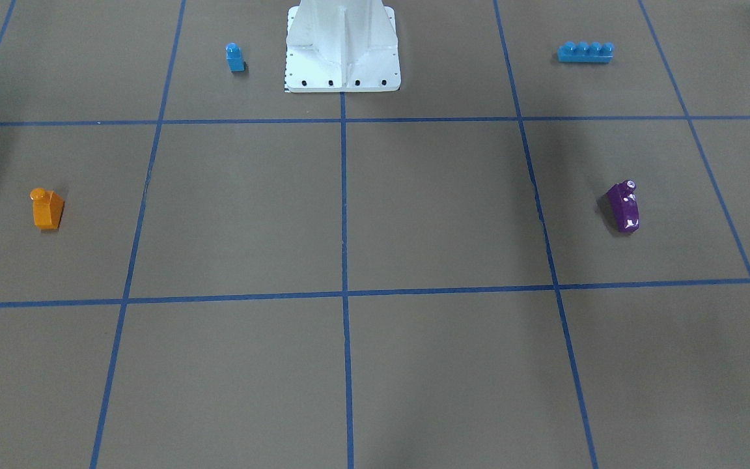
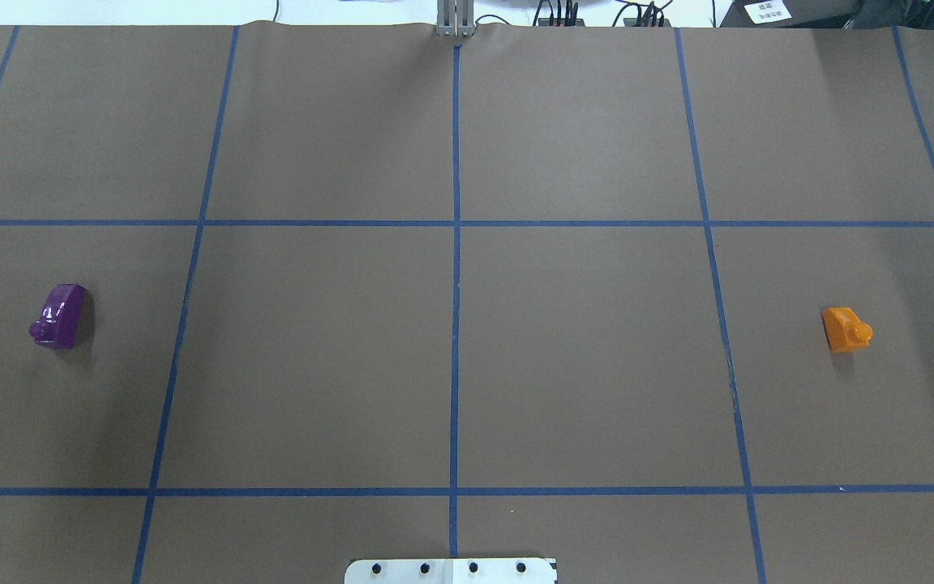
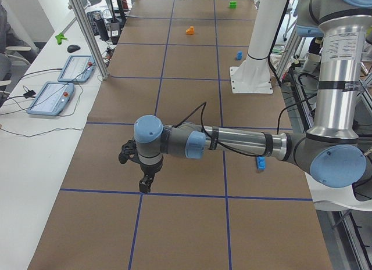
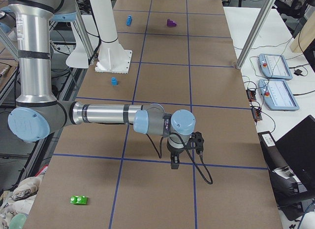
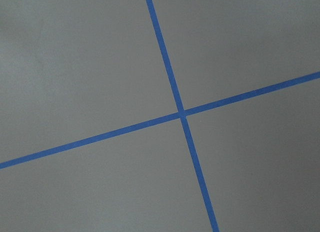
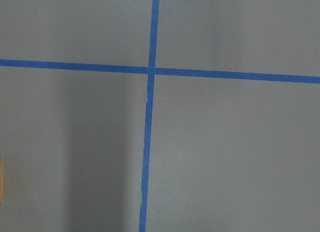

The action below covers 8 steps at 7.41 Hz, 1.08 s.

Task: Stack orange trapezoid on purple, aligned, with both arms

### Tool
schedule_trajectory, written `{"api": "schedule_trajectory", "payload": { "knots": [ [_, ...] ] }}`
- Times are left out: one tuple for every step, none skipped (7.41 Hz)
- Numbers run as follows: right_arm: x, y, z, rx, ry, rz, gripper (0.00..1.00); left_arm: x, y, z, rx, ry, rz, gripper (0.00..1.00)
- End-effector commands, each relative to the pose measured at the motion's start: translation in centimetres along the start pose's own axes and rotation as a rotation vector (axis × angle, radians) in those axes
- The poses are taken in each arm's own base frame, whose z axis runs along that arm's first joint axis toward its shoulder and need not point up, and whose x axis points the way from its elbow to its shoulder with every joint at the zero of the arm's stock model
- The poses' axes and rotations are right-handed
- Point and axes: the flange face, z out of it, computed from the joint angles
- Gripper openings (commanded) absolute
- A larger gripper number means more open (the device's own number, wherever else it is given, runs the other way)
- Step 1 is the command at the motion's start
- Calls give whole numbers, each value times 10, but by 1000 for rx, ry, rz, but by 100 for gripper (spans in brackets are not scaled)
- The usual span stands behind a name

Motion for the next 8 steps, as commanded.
{"api": "schedule_trajectory", "payload": {
  "knots": [
    [-3, -5, -4, 10, 2, -6, 100, 1, 0, 0, 1, 2, 1, 100],
    [-3, -5, -4, 9, 2, -2, 100, 1, 0, -1, 1, 2, 1, 100],
    [-4, -6, -5, 11, 2, -1, 100, 3, -5, -4, 8, 3, 5, 100],
    [-6, -7, -7, 16, 3, -5, 100, 14, -10, -13, 32, 30, 23, 100],
    [-11, -7, -13, 27, 4, -16, 100, 28, -17, -21, 56, 46, 55, 100],
    [-14, -7, -15, 32, 1, -18, 100, 41, -26, -31, 76, 46, 46, 100],
    [-16, -8, -17, 36, 2, -23, 100, 73, -42, -43, 100, 52, 62, 100],
    [-17, -8, -18, 38, 2, -25, 100, 84, -45, -48, 110, 63, 64, 100]
  ]
}}
